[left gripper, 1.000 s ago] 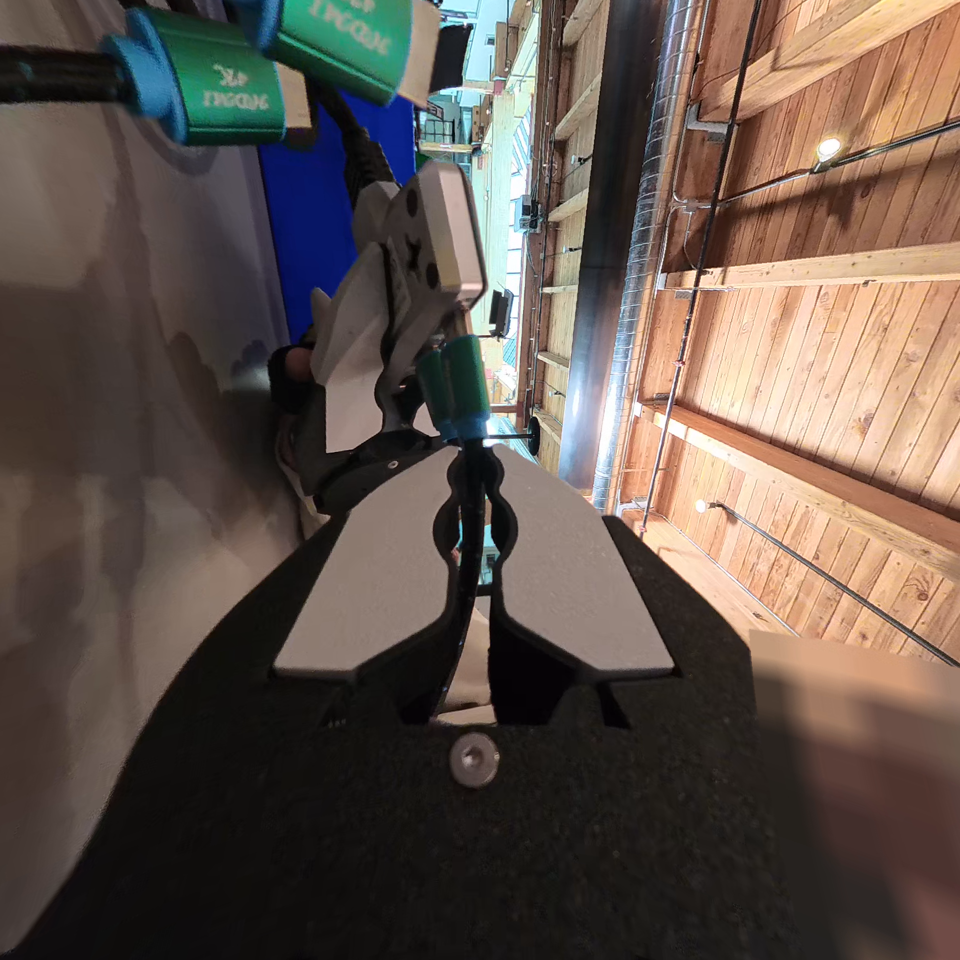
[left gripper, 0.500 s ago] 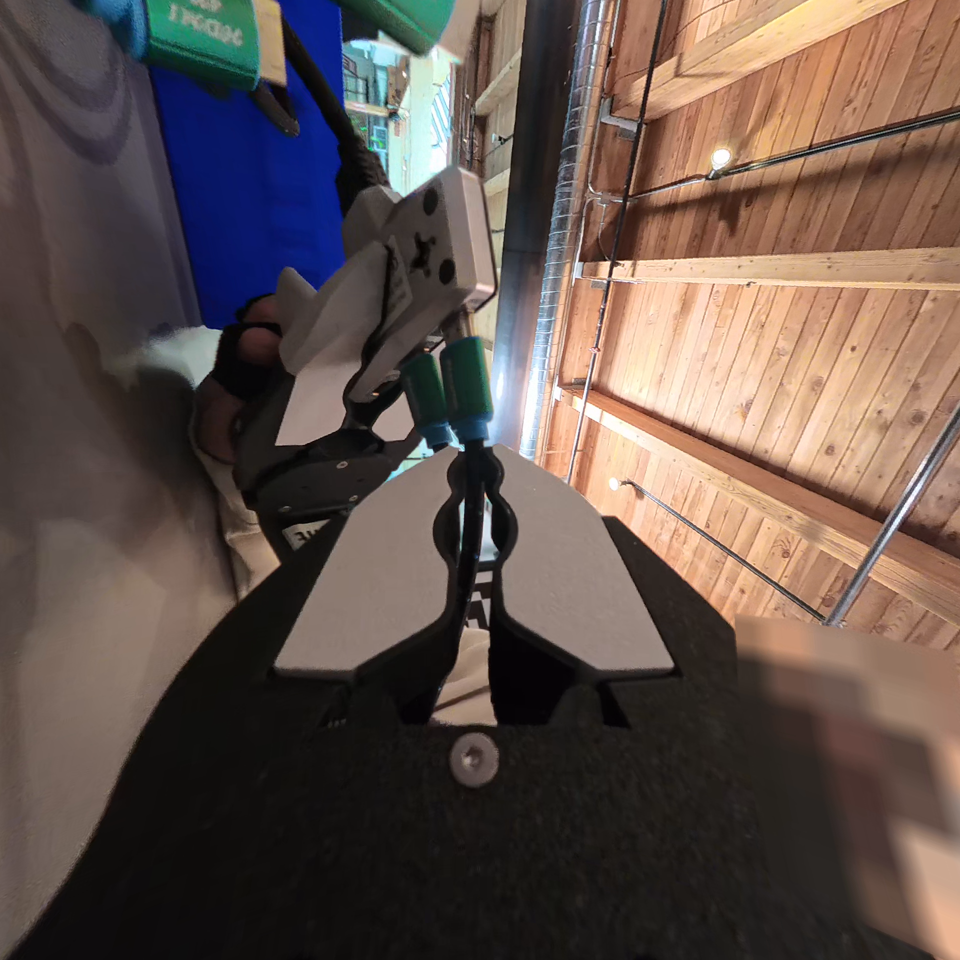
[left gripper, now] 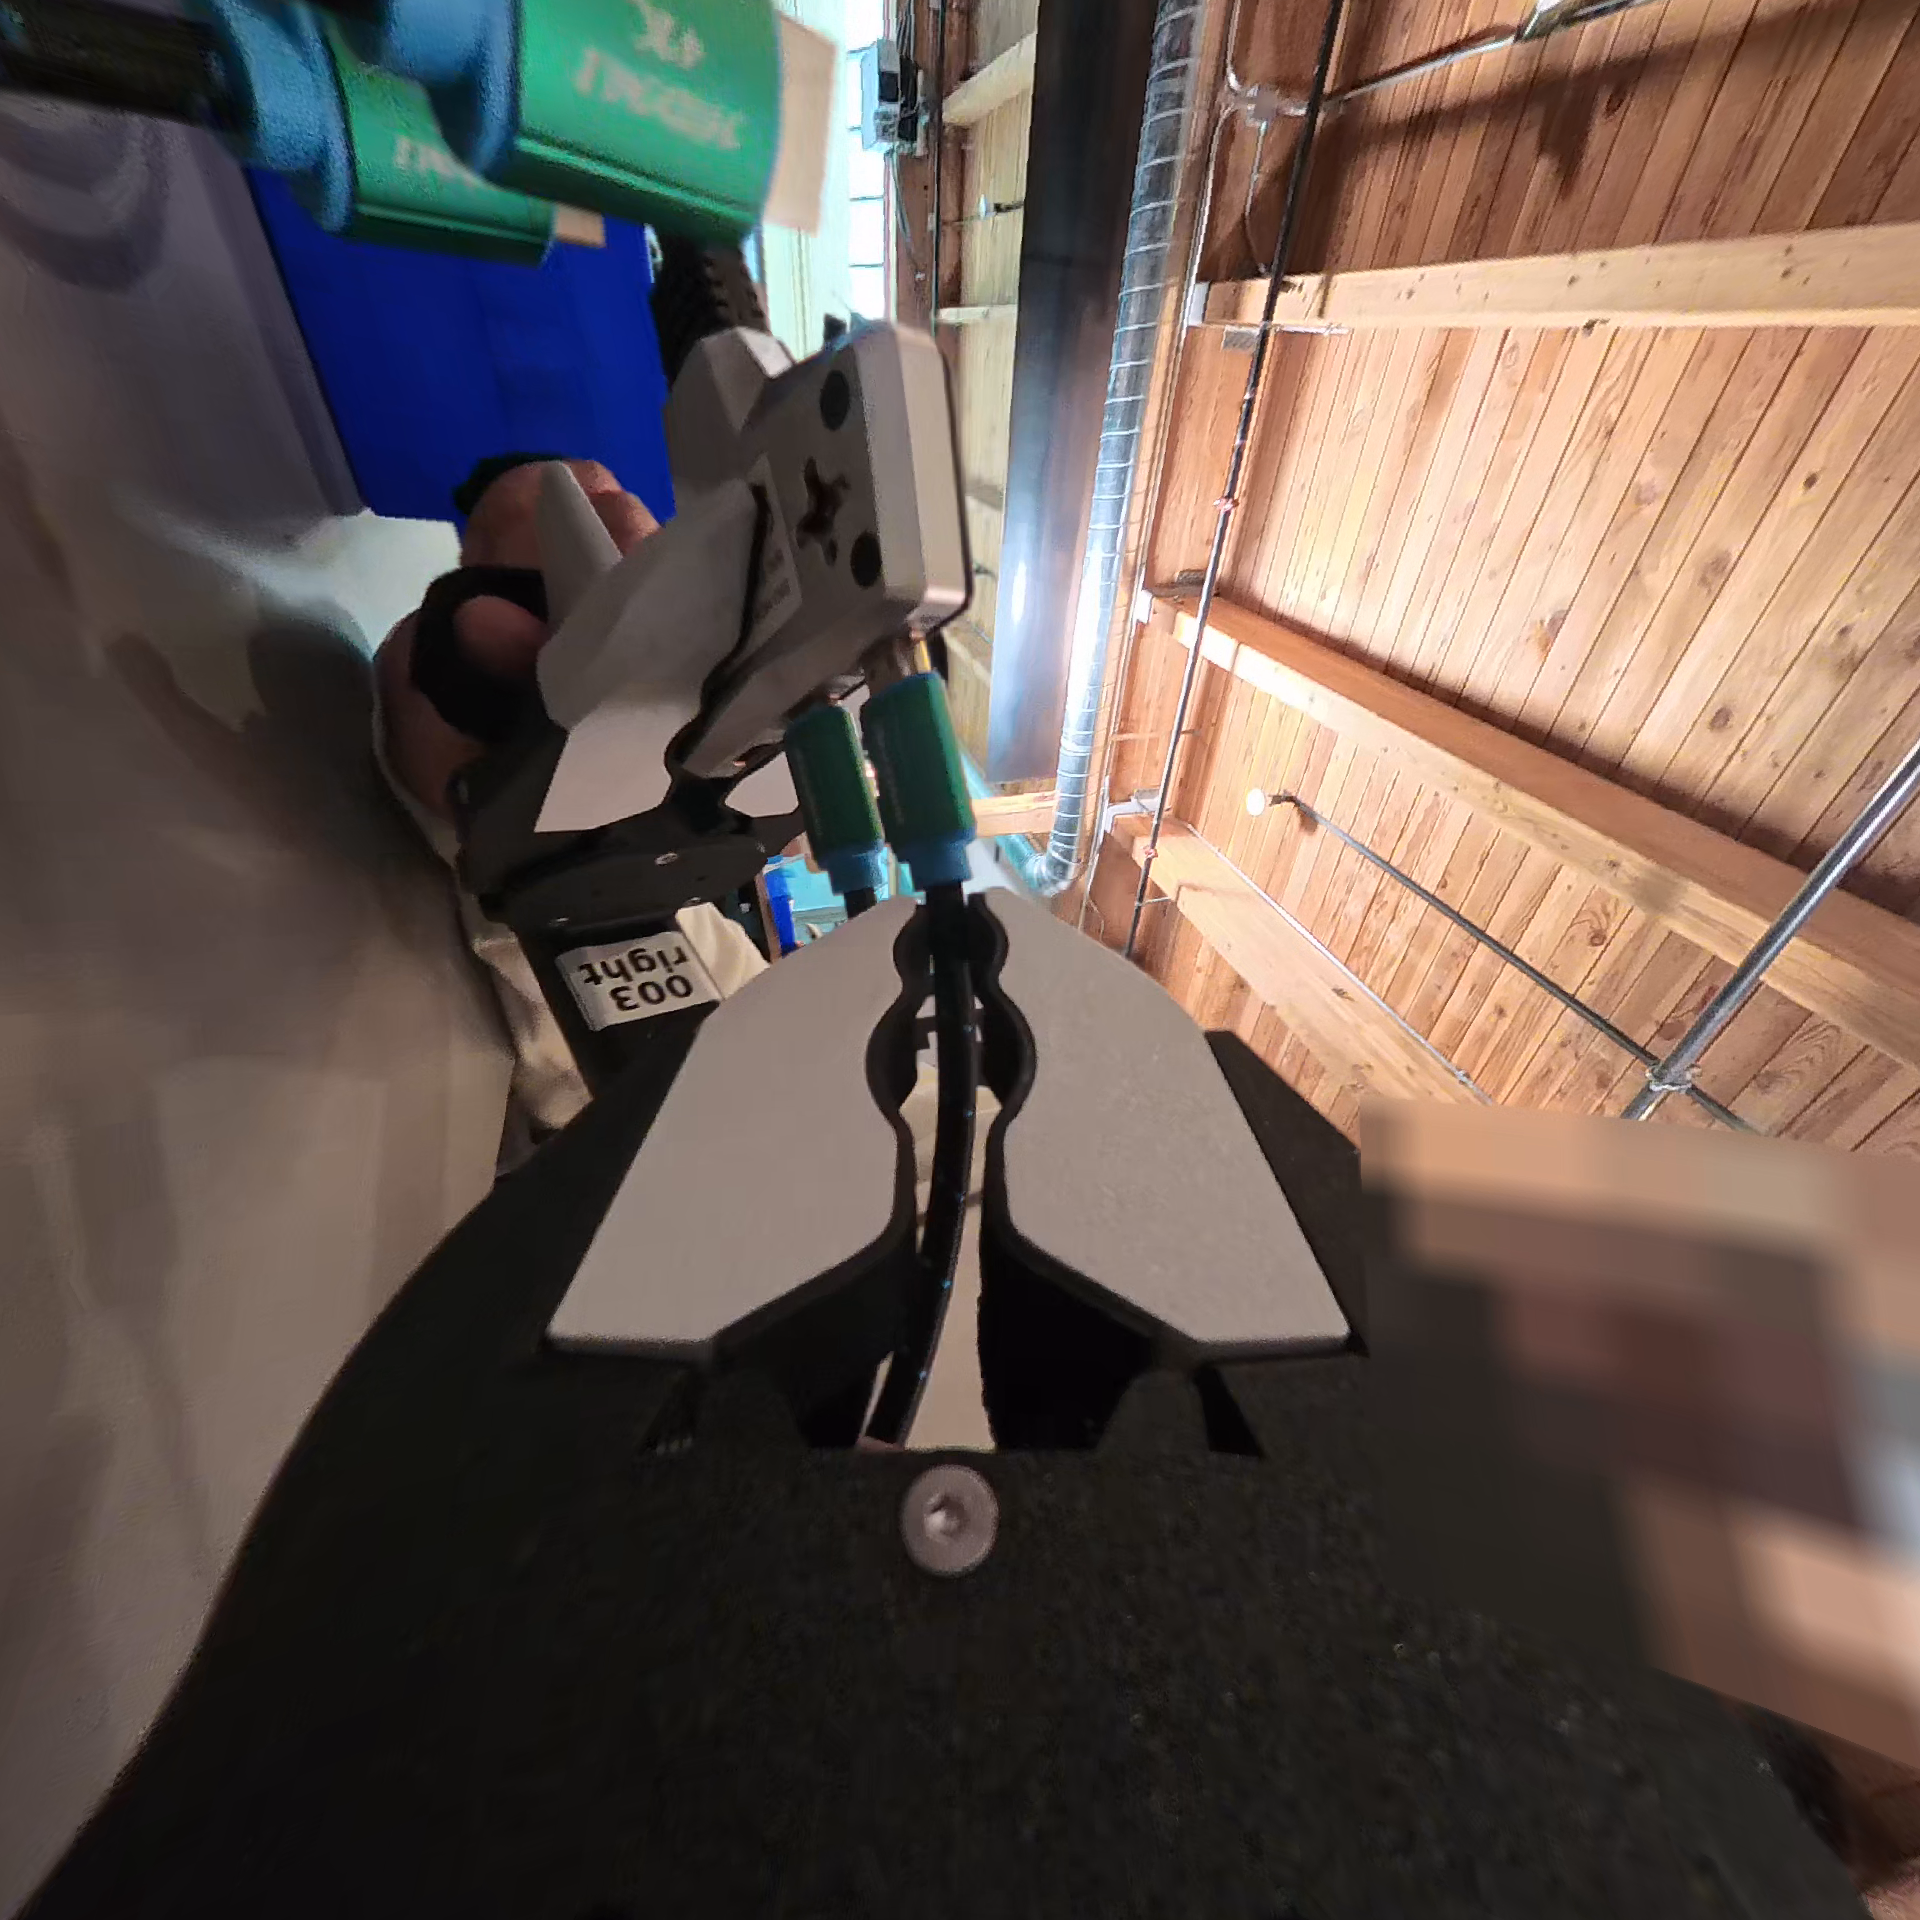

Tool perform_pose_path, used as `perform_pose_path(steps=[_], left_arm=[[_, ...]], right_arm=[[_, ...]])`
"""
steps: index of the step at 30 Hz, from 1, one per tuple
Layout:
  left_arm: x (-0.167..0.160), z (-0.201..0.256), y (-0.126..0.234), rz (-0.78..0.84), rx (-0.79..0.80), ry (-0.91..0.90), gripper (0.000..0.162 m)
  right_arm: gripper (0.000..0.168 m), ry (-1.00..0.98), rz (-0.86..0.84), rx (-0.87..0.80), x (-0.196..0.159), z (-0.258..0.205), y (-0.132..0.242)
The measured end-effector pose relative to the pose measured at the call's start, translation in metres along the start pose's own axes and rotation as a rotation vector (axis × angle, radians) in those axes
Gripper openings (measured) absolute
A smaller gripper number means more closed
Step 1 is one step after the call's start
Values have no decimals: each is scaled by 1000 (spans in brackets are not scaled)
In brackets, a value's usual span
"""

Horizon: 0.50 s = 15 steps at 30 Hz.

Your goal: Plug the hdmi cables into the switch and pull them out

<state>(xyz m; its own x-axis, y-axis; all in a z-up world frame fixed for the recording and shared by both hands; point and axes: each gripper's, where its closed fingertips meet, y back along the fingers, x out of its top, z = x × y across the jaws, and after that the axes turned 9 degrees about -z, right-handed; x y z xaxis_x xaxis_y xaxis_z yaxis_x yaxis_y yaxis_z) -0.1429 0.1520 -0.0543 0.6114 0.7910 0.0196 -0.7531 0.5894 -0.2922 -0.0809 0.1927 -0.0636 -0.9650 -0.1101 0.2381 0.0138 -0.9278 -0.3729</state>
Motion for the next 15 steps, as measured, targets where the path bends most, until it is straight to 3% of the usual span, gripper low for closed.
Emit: perform_pose_path(steps=[6,13,15], left_arm=[[7,-7,4,48,149,-85,6],[18,-12,11,71,586,-390,9],[23,-12,16,93,729,-483,17]], right_arm=[[23,13,-5,20,0,-5,-2],[23,7,-47,69,-5,-14,-6],[23,-1,-59,72,-7,-14,-7]])
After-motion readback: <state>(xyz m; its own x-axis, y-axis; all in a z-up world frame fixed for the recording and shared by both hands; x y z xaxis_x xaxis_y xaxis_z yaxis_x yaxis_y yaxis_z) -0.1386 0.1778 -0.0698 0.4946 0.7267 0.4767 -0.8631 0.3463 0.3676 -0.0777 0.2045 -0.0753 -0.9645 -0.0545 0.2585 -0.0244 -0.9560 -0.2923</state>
